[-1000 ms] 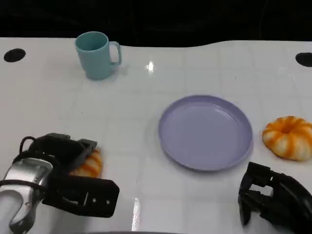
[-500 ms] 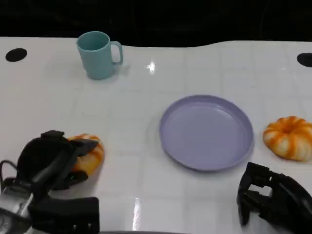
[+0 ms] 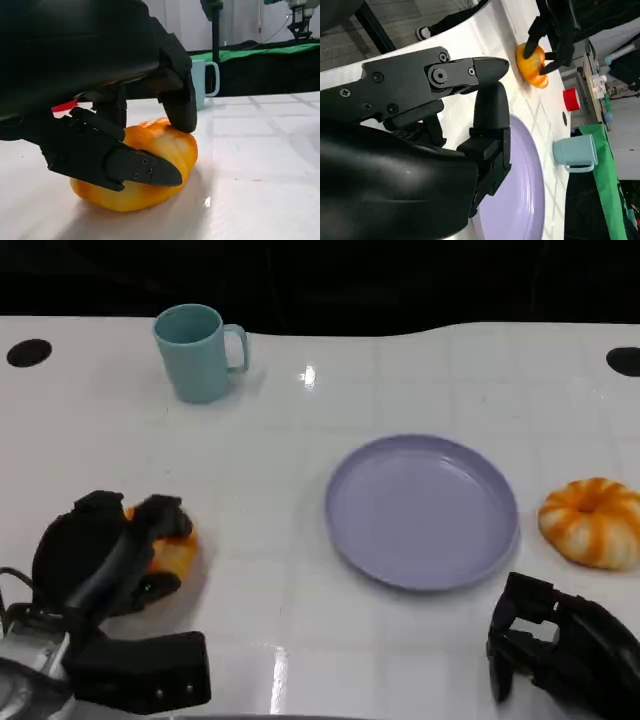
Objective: Grasp the bread from the table and place it into the plate.
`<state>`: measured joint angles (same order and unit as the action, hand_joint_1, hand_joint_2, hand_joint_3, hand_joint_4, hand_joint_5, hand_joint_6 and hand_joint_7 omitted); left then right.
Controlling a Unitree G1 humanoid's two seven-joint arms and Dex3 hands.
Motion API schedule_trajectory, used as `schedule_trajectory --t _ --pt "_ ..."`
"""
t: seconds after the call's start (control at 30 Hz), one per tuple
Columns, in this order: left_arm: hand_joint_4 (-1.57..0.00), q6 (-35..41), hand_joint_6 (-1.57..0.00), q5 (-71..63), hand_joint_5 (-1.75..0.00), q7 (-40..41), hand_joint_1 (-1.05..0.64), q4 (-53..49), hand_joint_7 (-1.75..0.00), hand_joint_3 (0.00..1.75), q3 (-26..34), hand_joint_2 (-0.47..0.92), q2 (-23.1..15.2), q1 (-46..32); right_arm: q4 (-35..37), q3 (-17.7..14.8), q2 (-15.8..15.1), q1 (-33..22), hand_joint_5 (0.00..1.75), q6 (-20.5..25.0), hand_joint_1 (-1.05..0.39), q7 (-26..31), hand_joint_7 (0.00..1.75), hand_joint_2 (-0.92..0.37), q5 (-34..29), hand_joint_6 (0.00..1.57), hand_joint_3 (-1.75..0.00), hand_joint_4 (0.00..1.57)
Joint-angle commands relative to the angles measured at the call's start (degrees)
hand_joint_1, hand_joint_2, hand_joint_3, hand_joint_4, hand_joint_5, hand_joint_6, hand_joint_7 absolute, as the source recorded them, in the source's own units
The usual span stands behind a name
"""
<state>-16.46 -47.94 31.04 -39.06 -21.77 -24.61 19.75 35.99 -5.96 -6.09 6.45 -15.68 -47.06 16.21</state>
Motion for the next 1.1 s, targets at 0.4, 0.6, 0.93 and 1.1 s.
schedule_trajectory --t 0.4,0.6,0.93,1.1 --pt "-0.66 -2.8 -0.45 11.8 -1.75 -13.1 -0.21 12.3 -1.75 0.36 6.0 0.91 -0.9 0.3 0.9 -0.4 -0.7 0.5 1.75 0.4 -0.59 0.6 1.57 -0.92 0.5 0.63 -0.20 0.70" --pt "-0.68 -3.3 -0.47 14.5 -1.75 -17.0 -0.21 14.7 -1.75 0.40 6.9 0.88 -0.1 1.2 1.0 -0.3 -0.8 0.5 1.75 0.3 -0.59 0.6 1.56 -0.92 0.4 0.64 -0.21 0.71" --pt "-0.73 -6.4 -0.51 14.8 -1.75 -21.8 -0.13 11.5 -1.75 0.83 5.0 0.63 4.2 9.6 0.8 -0.2 -0.5 0.5 1.75 0.4 -0.58 0.8 1.60 -0.92 0.4 0.63 -0.20 0.70" --pt "-0.80 -8.7 -0.61 14.4 -1.75 -24.0 -0.15 4.5 -1.75 1.02 2.5 0.54 7.2 16.1 1.1 0.0 -0.3 0.5 1.75 -0.9 -0.59 1.0 1.63 -0.92 0.0 0.62 -0.21 0.71"
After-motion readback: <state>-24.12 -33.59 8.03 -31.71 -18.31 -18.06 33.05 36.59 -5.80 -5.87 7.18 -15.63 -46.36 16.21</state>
